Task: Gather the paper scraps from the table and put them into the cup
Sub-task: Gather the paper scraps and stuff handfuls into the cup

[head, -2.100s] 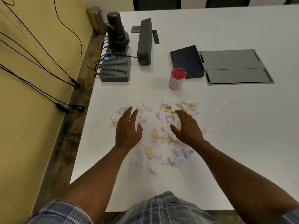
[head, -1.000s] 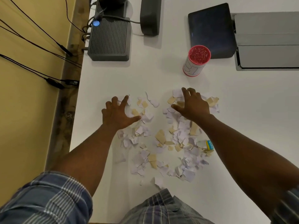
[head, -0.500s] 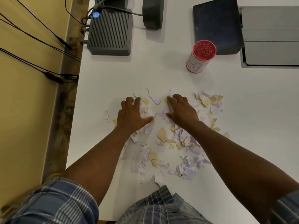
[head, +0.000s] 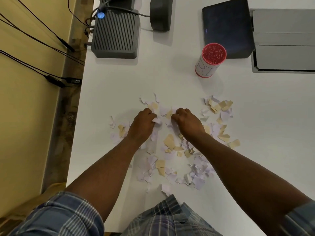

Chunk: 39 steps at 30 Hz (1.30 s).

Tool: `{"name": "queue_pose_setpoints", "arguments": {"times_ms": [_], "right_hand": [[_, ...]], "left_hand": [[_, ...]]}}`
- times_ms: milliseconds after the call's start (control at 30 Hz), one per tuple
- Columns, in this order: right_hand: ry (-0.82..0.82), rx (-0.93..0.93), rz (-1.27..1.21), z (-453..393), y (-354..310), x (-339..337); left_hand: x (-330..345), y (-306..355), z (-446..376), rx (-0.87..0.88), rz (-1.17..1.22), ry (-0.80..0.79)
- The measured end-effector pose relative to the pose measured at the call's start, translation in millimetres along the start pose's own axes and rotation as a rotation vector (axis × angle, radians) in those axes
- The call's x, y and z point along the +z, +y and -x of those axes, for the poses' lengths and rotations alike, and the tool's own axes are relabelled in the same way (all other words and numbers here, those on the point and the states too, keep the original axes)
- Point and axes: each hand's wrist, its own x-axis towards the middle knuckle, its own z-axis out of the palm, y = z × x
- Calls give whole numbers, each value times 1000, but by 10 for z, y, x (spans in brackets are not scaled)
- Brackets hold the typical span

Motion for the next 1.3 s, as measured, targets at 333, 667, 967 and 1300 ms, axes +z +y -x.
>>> {"name": "queue_pose_setpoints", "arguments": {"times_ms": [333,667,967,1300], "right_hand": [[318,308,-527,78,101,-128],[440,527,-874,137,411,-567],[677,645,-1135,-101,1028,-1220],[782,654,-1145,-370,1391,-1442]], "left_hand": [[-178,155,-22,-76,183,180],[-397,592,-432,-67,351,212],[-500,1453,-1350,57,359,213],[-268,1940,-2378,141,-85,45]]}}
